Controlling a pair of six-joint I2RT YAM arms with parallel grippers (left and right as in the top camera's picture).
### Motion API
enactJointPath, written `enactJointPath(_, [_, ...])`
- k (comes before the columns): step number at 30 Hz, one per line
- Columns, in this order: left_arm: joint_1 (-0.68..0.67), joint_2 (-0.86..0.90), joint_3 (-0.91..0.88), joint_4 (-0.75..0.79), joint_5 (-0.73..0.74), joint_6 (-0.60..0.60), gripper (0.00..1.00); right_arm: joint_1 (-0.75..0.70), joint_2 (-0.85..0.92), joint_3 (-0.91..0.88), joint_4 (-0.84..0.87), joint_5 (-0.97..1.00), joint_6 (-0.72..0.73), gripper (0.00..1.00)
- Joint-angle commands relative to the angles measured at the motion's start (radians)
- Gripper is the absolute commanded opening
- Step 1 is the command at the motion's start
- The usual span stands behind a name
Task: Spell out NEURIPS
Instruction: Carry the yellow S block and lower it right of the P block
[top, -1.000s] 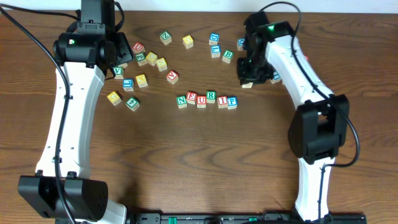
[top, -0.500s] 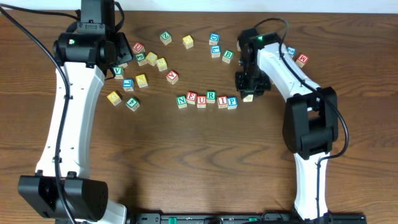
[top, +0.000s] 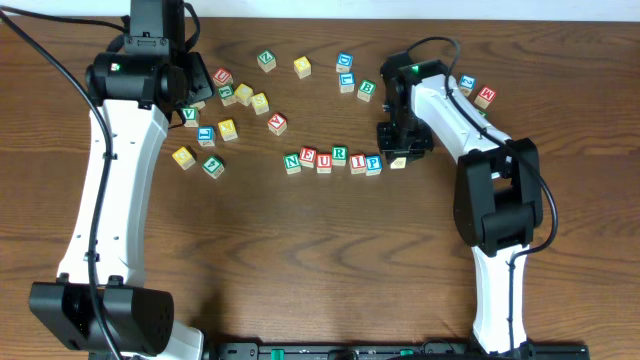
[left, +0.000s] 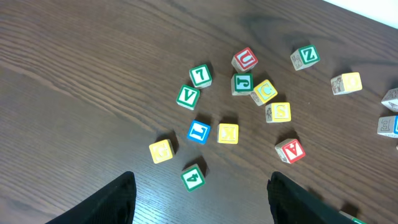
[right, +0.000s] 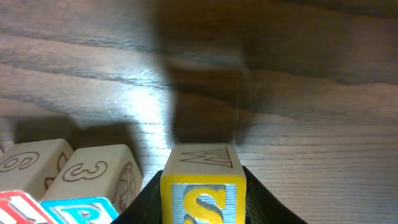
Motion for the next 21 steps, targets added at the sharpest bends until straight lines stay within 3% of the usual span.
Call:
enactJointPath(1, [0.003,-0.009,-0.01,0.0,-0.013,0.01,0.67,0.019,0.009,-0.005,-0.003,0.011,-0.009,0.33])
enactJointPath(6, [0.003,-0.009,-0.01,0.0,-0.013,0.01,0.67,0.027,0.009,-0.005,-0.012,0.012,-0.01,0.4])
enactJointPath(21, [0.003,-0.009,-0.01,0.0,-0.013,0.01,0.67,0.004,-0.023,0.137,-0.128,0.013,-0.02,0.33])
